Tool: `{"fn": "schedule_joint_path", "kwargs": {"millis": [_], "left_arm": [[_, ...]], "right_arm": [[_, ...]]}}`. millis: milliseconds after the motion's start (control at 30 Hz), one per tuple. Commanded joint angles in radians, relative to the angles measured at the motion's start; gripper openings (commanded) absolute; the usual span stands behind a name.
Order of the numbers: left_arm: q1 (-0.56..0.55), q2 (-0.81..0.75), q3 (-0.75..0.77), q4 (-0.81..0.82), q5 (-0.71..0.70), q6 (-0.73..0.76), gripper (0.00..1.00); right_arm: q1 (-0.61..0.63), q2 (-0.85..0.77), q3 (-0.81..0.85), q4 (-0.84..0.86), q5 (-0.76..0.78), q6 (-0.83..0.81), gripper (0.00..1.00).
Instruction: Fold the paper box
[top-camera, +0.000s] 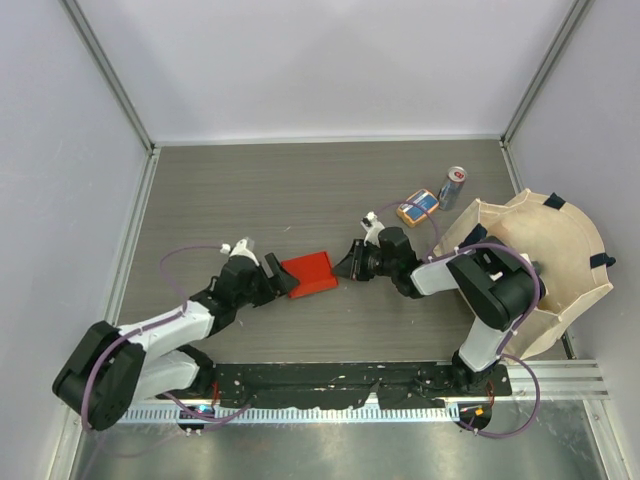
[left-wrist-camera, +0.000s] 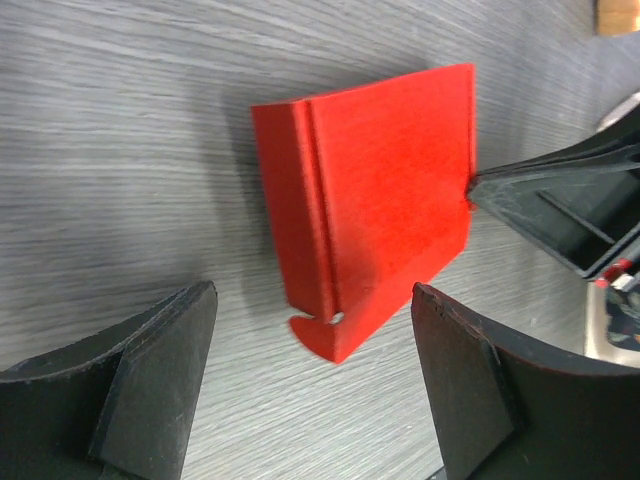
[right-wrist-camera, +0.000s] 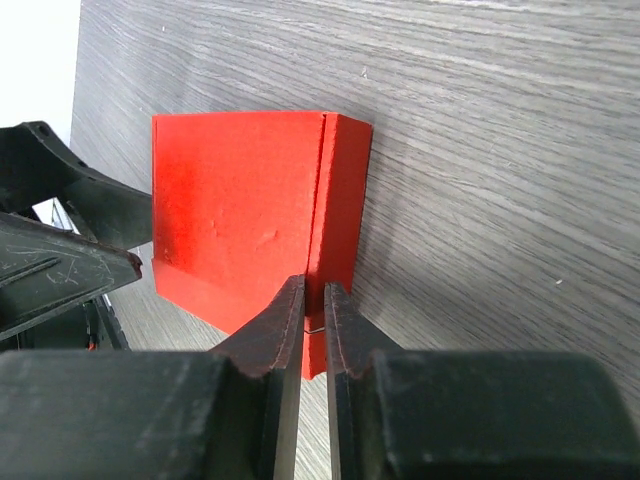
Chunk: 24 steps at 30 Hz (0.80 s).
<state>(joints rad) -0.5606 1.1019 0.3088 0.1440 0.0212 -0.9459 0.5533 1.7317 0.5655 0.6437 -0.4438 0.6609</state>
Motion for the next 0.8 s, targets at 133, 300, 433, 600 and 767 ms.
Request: {"fn": "schedule_joint_path", "kwargs": {"millis": [133,300,433,600,767], "left_arm": [[0.007,0.154,-0.031,0.333,0.126,-0.102,0.77],[0.005,0.17,-0.083,0.459,0.106,-0.171,0.68],[0.007,0.153,-0.125,0.555,0.076,-0.208,0.6],[0.007,0.138,-0.106,0.546,0.088,-0.226,0.49],[0.008,0.081,-0.096,0.444,0.069,-0.283,0.38]], "right_arm": [[-0.012,0.048,-0.027,-0.039,0.045,-0.023,0.16],[-0.018,0.051,-0.03,-0.024,0.048,-0.015,0.16],[-0.026,0.066,-0.03,-0.019,0.043,-0.007,0.16],[-0.026,0.051,-0.041,-0.015,0.047,-0.014,0.17],[-0.024,-0.027,-0.013,-0.119,0.076,-0.044,0.25]]}}
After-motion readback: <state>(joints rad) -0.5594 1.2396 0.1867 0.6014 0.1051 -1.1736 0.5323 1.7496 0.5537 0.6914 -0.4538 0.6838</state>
